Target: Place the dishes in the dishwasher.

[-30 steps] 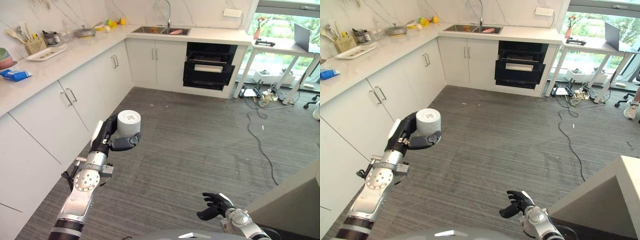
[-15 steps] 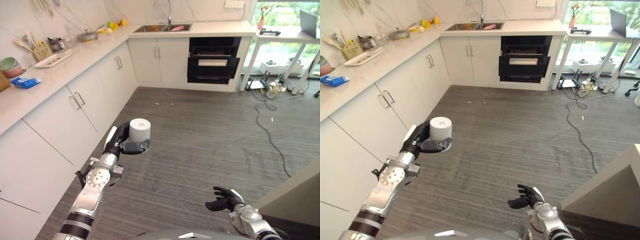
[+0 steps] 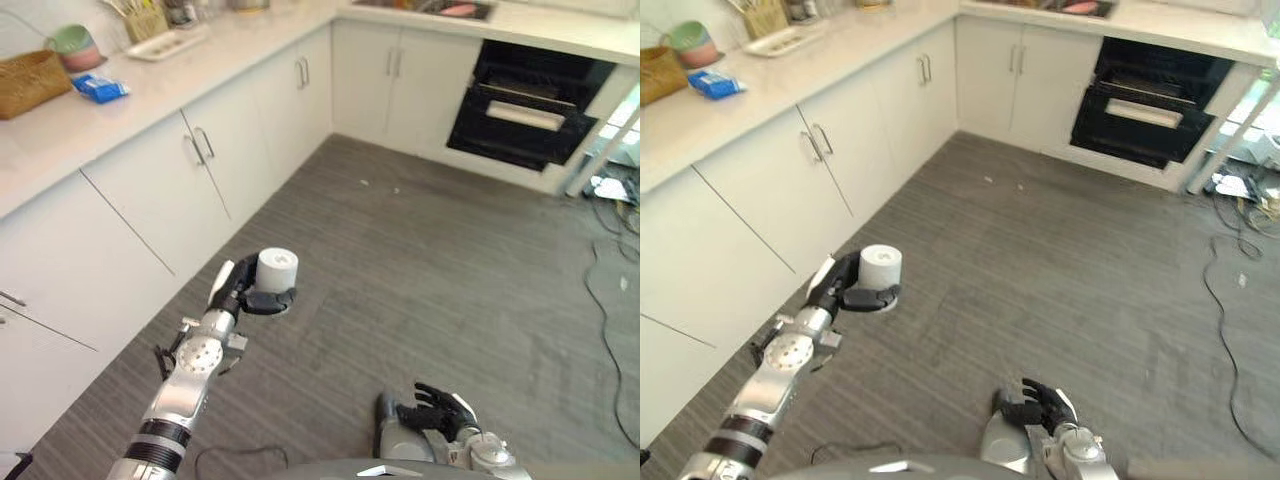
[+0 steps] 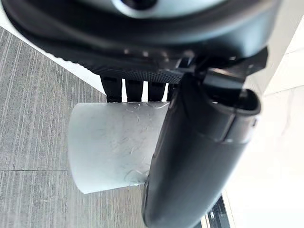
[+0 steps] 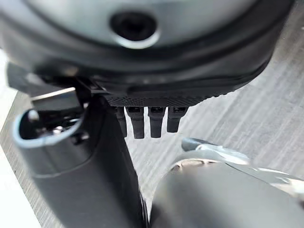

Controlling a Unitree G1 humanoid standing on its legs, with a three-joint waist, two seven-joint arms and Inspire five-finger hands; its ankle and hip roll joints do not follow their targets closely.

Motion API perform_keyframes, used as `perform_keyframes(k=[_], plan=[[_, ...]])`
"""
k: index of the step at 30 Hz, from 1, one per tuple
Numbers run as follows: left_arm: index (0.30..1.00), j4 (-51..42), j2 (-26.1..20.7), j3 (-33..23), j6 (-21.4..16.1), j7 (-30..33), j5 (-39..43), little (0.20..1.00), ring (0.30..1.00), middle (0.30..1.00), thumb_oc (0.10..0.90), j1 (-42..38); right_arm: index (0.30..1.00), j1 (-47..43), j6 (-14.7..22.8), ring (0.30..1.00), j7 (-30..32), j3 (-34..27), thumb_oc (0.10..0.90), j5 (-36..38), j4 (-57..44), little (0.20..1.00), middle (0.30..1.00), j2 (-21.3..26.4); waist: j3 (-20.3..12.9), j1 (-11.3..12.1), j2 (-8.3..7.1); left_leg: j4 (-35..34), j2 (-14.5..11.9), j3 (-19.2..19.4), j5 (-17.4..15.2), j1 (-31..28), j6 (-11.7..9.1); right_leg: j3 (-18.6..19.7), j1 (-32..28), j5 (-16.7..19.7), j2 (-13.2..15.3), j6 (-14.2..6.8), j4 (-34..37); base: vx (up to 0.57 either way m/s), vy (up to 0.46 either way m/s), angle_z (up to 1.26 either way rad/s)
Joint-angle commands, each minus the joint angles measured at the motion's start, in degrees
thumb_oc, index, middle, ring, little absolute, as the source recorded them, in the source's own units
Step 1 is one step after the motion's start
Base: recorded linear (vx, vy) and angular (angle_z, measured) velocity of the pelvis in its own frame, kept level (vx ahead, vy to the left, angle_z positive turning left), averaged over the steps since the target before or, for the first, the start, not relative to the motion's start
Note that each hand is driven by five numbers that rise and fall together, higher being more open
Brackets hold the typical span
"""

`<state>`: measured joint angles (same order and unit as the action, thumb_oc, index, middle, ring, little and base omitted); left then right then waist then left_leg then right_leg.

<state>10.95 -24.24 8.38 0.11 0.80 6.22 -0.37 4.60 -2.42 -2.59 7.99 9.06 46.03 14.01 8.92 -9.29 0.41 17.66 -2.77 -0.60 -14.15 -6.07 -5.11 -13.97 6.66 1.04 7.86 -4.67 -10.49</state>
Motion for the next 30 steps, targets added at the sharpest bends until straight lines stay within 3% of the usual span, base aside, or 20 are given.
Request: perform_keyframes(k=[1, 2, 5, 7, 8, 9, 10, 11, 14, 15, 16, 18, 20, 21, 22, 25, 27, 28, 30], plan=[[0.3, -7.2, -5.2, -3.9, -5.6, 0.7, 0.9, 0.3, 0.3, 0.3, 0.4, -4.5, 0.9, -0.2, 3.0, 0.9, 0.4, 0.8, 0.8, 0.5, -3.0, 0.9, 0.9, 3.0, -6.6, -0.7, -1.27, 6.8, -2.1, 8.6, 12.3, -10.3, -2.4, -2.7, 3.0, 2.0, -2.5, -1.7, 3.4, 0.46, -0.297, -0.03], [0.3, -7.5, -6.5, -5.1, -5.2, 1.4, 2.2, 0.3, 0.3, 0.3, 0.4, -3.9, 0.9, -1.1, 3.1, 0.9, 1.5, 1.3, 0.8, 0.8, -2.7, 0.9, 0.9, 3.6, -5.2, 1.6, -3.2, 25.4, -2.9, 8.6, 17.7, -0.8, -3.2, -2.4, -1.4, -0.2, -4.1, 1.3, 5.4, 0.43, -0.246, -0.13], [0.3, -8.4, -6.8, -6.1, -5.1, 2.1, 2.5, 0.3, 0.3, 0.3, 0.4, -2.8, 0.9, -2.4, 2.8, 0.9, 2.3, 2.3, 0.8, 0.2, -1.6, 0.9, 0.9, 3.5, -4.0, 4.9, -5.33, 29.0, -3.1, 10.3, 11.1, 10.2, 0.6, -1.3, -6.7, -2.7, -5.1, 2.4, 7.7, 0.5, -0.119, -0.51], [0.3, -9.1, -7.2, -7.2, -5.0, 1.6, 2.4, 0.3, 0.3, 0.3, 0.4, -1.2, 0.9, -2.8, 3.1, 0.9, 2.1, 3.0, 0.8, 0.1, -1.3, 0.9, 0.9, 3.1, -3.1, 7.4, -6.07, 21.9, -5.2, 11.9, 8.9, 16.0, 2.1, -0.7, -10.2, -4.6, -5.9, 2.2, 9.2, 0.42, 0.059, -0.48], [0.3, -9.8, -7.7, -7.6, -5.1, 1.3, 2.3, 0.3, 0.3, 0.3, 0.4, -0.5, 0.9, -3.2, 3.4, 0.9, 2.0, 3.3, 0.8, 0.1, -0.8, 0.9, 0.9, 3.0, -2.6, 8.9, -6.68, 15.2, -5.4, 11.6, 8.6, 17.4, 2.8, 0.4, -11.9, -5.6, -6.2, 1.9, 9.7, 0.43, 0.15, -0.69], [0.3, -10.2, -8.4, -8.0, -5.1, 1.4, 2.4, 0.3, 0.3, 0.3, 0.4, -0.3, 0.9, -3.5, 3.6, 0.9, 2.0, 3.2, 0.8, 0.2, -0.6, 0.9, 0.9, 3.0, -2.1, 10.0, -6.76, 7.7, -6.4, 9.5, 10.2, 19.6, 2.5, 1.1, -13.4, -6.6, -7.0, 2.0, 10.2, 0.49, 0.186, -0.95], [0.3, -10.6, -8.9, -8.6, -5.1, 1.8, 2.4, 0.3, 0.3, 0.3, 0.4, 0.2, 0.9, -4.0, 3.9, 0.9, 2.0, 3.5, 0.8, 0.2, -0.1, 0.9, 0.9, 2.9, -1.7, 11.0, -6.61, -3.0, -7.0, 5.9, 15.3, 19.6, 1.3, 2.0, -15.1, -7.8, -7.9, 2.0, 10.6, 0.54, 0.201, -0.8], [0.3, -10.4, -9.2, -8.4, -5.2, 1.9, 2.5, 0.3, 0.3, 0.3, 0.4, 0.4, 0.9, -4.5, 4.3, 0.9, 2.3, 3.9, 0.8, 0.3, 0.8, 0.9, 0.9, 2.7, -1.2, 11.6, -6.72, -9.7, -8.4, 2.3, 18.1, 20.7, 0.1, 2.8, -16.7, -9.5, -8.6, 2.2, 10.3, 0.5, 0.2, -0.69], [0.3, -10.4, -9.4, -8.1, -5.1, 2.2, 2.8, 0.3, 0.3, 0.3, 0.4, 0.2, 0.9, -4.8, 4.5, 0.9, 2.6, 4.0, 0.8, 0.5, 1.1, 0.9, 0.9, 2.5, -1.0, 11.6, -6.74, -14.1, -9.2, 1.2, 20.1, 21.1, -0.5, 3.5, -17.4, -10.4, -9.1, 2.4, 10.0, 0.26, 0.102, -0.32], [0.3, -10.1, -10.0, -8.2, -5.0, 2.3, 1.9, 0.3, 0.3, 0.3, 0.4, 0.3, 0.9, -5.2, 4.7, 0.9, 2.8, 4.0, 0.8, 0.9, 2.2, 0.9, 0.9, 1.7, -1.2, 11.6, -7.29, -16.3, -10.2, 3.2, 21.5, 23.2, -1.2, 4.4, -19.6, -12.3, -10.0, 2.6, 9.3, 0.69, 0.384, -0.52], [0.3, -10.5, -10.8, -9.0, -4.6, 1.3, 1.2, 0.3, 0.3, 0.3, 0.4, 1.3, 0.9, -5.1, 4.9, 0.9, 2.1, 4.2, 0.8, 0.8, 2.3, 0.9, 0.9, 0.6, -2.3, 12.4, -7.28, -15.7, -9.7, 4.5, 22.7, 20.7, -0.9, 5.5, -20.3, -13.9, -10.4, 1.8, 5.8, 0.86, 0.499, -0.59], [0.3, -10.7, -12.2, -8.4, -4.5, 0.7, 1.0, 0.3, 0.3, 0.3, 0.4, 0.9, 0.9, -5.7, 4.8, 0.9, 1.7, 3.9, 0.8, 1.2, 2.6, 0.9, 0.9, -0.3, -2.8, 12.3, -8.42, -12.2, -7.7, 5.3, 21.2, 19.9, 0.5, 4.9, -17.6, -10.1, -9.0, -1.0, -5.3, 0.58, 0.446, -0.72], [0.3, -10.9, -13.2, -8.3, -4.3, 0.3, 0.5, 0.3, 0.3, 0.3, 0.4, 1.2, 0.9, -6.2, 4.4, 0.9, 1.5, 3.2, 0.8, 1.4, 3.4, 0.9, 0.9, -1.5, -3.1, 11.8, -8.21, -9.2, -6.3, 6.4, 17.8, 18.5, 3.1, 3.3, -12.2, -0.6, -5.4, -5.7, -19.6, 0.46, 0.428, -0.62], [0.3, -10.9, -13.8, -8.0, -4.3, 0.0, 0.3, 0.3, 0.3, 0.3, 0.4, 1.2, 0.9, -6.2, 4.3, 0.9, 1.0, 3.1, 0.8, 1.3, 2.8, 0.9, 0.9, -1.9, -3.1, 11.1, -7.43, -8.3, -6.1, 7.3, 16.3, 17.3, 4.4, 2.0, -9.6, 4.0, -3.5, -7.4, -26.4, 0.53, 0.653, -0.29], [0.3, -11.5, -14.1, -8.1, -4.2, 0.3, 0.4, 0.3, 0.3, 0.3, 0.4, 1.0, 0.9, -6.6, 4.1, 0.9, 1.0, 3.1, 0.8, 0.3, 1.9, 0.9, 0.9, -2.2, -2.2, 10.3, -4.91, -9.3, -5.7, 9.0, 14.6, 13.2, 6.7, -2.0, -3.1, 8.2, 0.1, -9.3, -38.0, 0.36, 0.51, -0.31], [0.3, -11.8, -13.9, -8.2, -4.2, 0.5, 0.6, 0.3, 0.3, 0.3, 0.4, 0.9, 0.9, -7.1, 4.0, 0.9, 1.3, 2.9, 0.8, 0.1, 1.9, 0.9, 0.9, -2.3, -2.1, 9.8, -3.77, -11.5, -5.1, 9.7, 14.7, 11.1, 7.2, -3.3, 0.0, 7.7, 1.5, -8.9, -39.5, 0.35, 0.357, -0.2], [0.3, -11.3, -13.1, -7.5, -4.7, 0.0, 1.2, 0.3, 0.3, 0.3, 0.4, 0.6, 0.9, -6.8, 4.5, 0.9, 1.3, 3.1, 0.8, 0.5, 0.1, 0.9, 0.9, -1.9, -2.1, 7.7, -3.76, -14.5, -1.5, 10.6, 13.3, 6.2, 6.3, -5.0, 3.1, 2.0, 0.8, -6.8, -22.3, 0.65, 0.295, -0.05], [0.3, -11.3, -12.9, -7.2, -5.0, -0.5, 1.3, 0.3, 0.3, 0.3, 0.4, 0.0, 0.9, -6.7, 4.7, 0.9, 1.4, 2.5, 0.8, 0.8, -0.4, 0.9, 0.9, -1.3, -2.0, 6.8, -4.2, -15.1, -0.4, 11.0, 12.2, 4.3, 5.9, -4.3, 4.4, 1.8, 1.1, -6.4, -12.8, 0.55, 0.106, 0.02], [0.3, -11.6, -12.7, -7.6, -5.4, -0.2, 1.5, 0.3, 0.3, 0.3, 0.4, -1.2, 0.9, -6.9, 4.5, 0.9, 1.7, 2.2, 0.8, 0.7, -1.3, 0.9, 0.9, -0.7, -1.7, 6.7, -4.15, -15.7, -0.5, 11.7, 9.5, 1.5, 4.6, -7.7, 3.9, 1.3, 3.5, -6.4, 4.2, 0.57, 0.051, 0.23]])
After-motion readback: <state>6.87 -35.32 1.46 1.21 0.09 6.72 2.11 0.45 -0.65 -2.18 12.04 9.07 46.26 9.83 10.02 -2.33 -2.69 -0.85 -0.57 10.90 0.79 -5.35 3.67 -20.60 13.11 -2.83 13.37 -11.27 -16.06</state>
